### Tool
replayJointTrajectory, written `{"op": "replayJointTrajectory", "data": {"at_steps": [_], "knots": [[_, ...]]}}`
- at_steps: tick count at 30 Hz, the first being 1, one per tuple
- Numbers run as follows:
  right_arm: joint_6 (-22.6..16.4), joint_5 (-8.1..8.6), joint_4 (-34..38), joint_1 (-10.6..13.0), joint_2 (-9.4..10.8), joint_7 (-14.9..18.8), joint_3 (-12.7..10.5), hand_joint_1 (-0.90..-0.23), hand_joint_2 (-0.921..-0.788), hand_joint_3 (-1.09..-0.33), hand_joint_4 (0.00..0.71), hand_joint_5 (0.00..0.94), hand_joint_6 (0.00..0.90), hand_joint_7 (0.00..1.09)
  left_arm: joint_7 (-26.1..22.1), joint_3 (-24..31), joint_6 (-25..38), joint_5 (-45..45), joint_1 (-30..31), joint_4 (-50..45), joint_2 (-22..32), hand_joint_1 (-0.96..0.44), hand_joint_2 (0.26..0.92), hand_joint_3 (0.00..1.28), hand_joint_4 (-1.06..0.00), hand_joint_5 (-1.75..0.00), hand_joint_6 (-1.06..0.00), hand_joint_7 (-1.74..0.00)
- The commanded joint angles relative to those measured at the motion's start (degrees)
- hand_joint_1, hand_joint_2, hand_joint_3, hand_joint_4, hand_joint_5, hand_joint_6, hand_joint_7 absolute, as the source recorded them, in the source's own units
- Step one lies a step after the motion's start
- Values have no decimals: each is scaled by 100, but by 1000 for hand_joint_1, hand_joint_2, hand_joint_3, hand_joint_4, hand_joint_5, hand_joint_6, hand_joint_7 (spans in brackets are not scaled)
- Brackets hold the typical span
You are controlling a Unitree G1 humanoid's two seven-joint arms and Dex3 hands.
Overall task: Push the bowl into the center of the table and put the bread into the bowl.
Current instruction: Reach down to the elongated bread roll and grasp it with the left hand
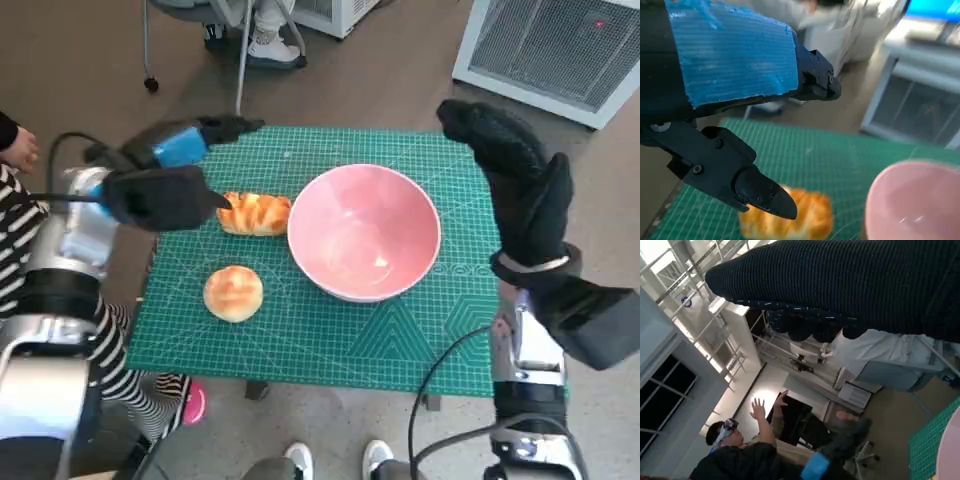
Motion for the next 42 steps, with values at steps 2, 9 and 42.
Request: {"op": "replayJointTrajectory", "data": {"at_steps": [2,9,42], "knots": [[92,-46,-18,162,-44,-42,-23,-804,-921,-637,194,14,58,528,-110,-411,495,327,-546,607,-227,-355,733,11,-165,0,-319,-36],[98,-43,-17,193,-66,-32,-51,-790,-921,-636,195,12,62,521,-36,-788,814,581,-749,987,-480,-408,738,9,-155,0,-317,-22],[275,19,-338,420,-50,-56,-128,-784,-921,-630,209,11,79,498,982,-1713,1625,1156,-426,1847,-1266,-334,746,5,-212,-24,-326,-9]]}}
